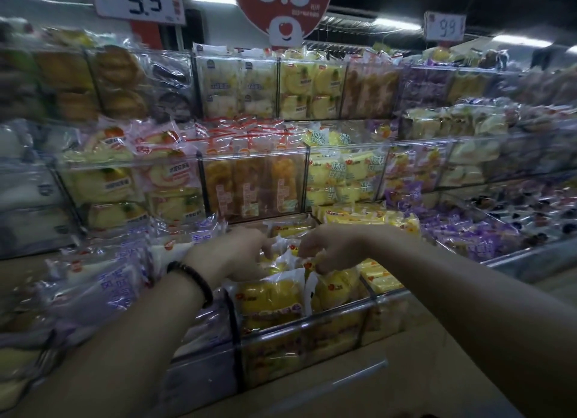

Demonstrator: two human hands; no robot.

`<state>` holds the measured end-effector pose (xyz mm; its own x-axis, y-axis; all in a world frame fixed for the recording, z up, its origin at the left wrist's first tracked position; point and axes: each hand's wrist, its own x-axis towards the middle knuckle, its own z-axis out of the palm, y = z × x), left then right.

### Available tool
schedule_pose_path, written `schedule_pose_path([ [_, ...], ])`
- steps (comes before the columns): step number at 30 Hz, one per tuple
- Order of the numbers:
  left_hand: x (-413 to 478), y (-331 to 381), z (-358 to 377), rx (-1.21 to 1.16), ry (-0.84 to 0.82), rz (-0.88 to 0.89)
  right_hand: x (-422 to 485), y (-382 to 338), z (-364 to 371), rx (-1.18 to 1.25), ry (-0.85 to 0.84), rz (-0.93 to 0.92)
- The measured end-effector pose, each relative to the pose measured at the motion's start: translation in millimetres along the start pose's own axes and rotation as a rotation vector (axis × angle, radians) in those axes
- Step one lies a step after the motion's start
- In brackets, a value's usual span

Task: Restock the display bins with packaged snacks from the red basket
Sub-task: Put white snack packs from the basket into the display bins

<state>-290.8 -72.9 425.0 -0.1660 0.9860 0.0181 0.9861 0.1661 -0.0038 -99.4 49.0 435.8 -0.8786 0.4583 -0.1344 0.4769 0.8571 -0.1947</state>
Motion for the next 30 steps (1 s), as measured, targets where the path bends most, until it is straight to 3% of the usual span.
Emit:
schedule_pose_path([
  [11, -1, 4, 2, -0.128, -0.049, -0.036, 7, 2, 7, -0.043, 0.005, 0.021],
  [18, 0, 3, 8, -0.114, -0.017, -0.070, 22, 6, 20, 0.003, 0.166, 0.099],
  [24, 3, 14, 17, -0.065, 0.143, -0.147, 22, -2, 23, 0.004, 0.283, 0.164],
  [30, -1, 16, 16, -0.042, 0.205, -0.201, 27, -15, 18, -0.152, 0.485, 0.317],
])
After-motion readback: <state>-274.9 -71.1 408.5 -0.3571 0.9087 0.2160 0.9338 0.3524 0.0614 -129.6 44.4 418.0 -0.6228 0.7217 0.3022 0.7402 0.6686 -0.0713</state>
